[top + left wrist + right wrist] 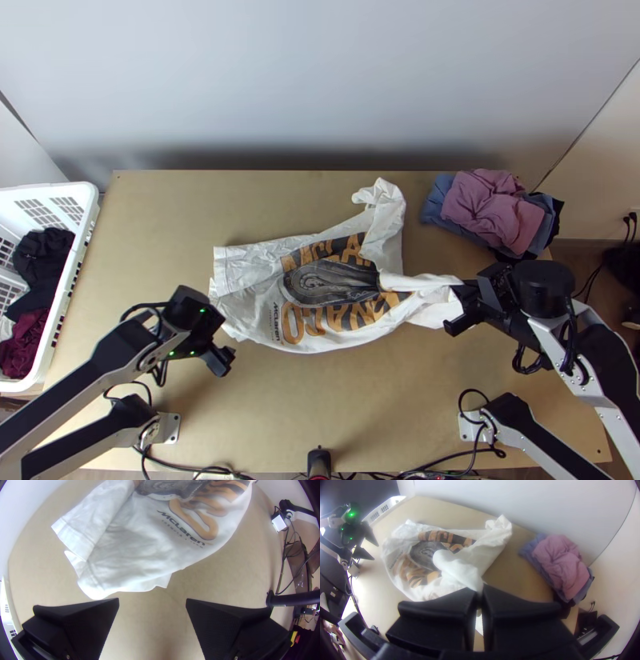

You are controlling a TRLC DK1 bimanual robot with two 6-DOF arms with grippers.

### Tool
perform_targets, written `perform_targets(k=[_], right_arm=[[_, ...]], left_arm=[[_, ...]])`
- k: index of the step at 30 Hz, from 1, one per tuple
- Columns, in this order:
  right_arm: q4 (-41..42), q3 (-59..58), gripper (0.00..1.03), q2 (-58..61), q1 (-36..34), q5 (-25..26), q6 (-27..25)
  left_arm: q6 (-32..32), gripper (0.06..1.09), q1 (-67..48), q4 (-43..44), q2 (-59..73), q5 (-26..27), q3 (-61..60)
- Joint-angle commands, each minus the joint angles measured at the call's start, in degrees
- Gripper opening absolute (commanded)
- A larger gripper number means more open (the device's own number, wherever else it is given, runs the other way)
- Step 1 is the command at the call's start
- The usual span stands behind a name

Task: Fold the t-shirt

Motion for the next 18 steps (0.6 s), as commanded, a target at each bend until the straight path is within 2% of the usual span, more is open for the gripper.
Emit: perform_targets(k=[1, 14, 18], right_arm=[[0.07, 0.73, 0.03, -0.01, -0.22, 0.93, -0.43], [0.16, 0.12, 0.03, -0.01, -0.4, 1.2, -0.43], [0.16, 0.29, 0.03, 0.07, -0.4, 1.2, -0.43]], left_arm=[[-1.12, 1.03, -1.22, 5.04, 6.33, 0.14, 0.04], [-3.58, 1.03, -2.98, 11.81, 11.34, 0.14, 0.3], [-3.14, 0.86, -3.86, 13.04, 13.63, 0.23, 0.13]])
